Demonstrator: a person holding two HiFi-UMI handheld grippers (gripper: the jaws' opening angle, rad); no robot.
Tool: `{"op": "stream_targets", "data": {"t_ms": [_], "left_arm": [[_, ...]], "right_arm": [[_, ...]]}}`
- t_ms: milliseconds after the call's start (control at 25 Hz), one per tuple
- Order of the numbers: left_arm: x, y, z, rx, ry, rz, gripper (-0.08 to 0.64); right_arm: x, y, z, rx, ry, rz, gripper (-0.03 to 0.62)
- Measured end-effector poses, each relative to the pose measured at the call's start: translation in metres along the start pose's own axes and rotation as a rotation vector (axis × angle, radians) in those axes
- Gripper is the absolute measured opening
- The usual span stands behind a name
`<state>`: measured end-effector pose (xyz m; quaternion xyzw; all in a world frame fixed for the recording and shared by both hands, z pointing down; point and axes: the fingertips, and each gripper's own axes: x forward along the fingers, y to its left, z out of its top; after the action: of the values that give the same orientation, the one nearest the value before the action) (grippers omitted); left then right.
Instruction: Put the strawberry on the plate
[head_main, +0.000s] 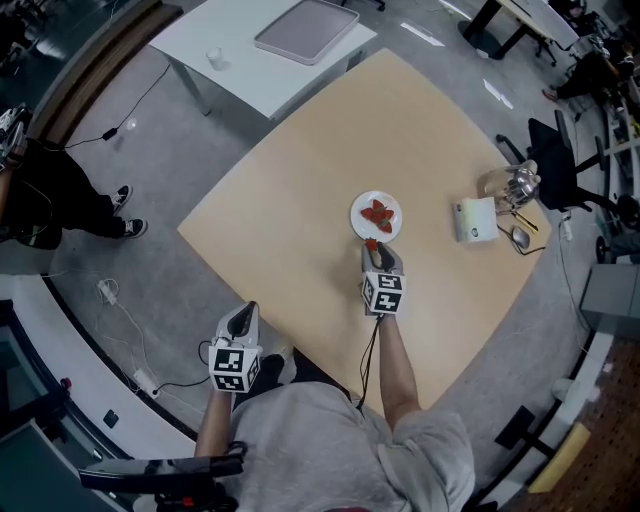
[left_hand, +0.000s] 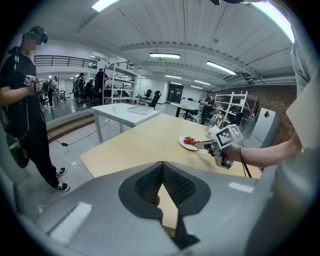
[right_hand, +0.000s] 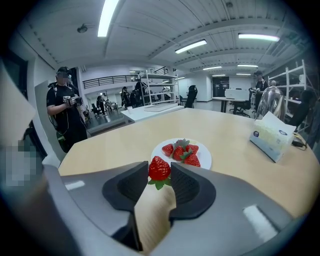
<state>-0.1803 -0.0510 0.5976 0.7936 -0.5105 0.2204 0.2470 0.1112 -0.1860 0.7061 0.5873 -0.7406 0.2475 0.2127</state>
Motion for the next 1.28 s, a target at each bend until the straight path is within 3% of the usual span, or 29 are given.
{"op": "stream_targets", "data": {"t_ms": [1280], "left_arm": [[0.037,0.004,0.013,-0.012,0.060,0.020,0.020]], "right_arm": [[0.052,-0.020,0.001,0.040,0.053,0.008,0.146]]}}
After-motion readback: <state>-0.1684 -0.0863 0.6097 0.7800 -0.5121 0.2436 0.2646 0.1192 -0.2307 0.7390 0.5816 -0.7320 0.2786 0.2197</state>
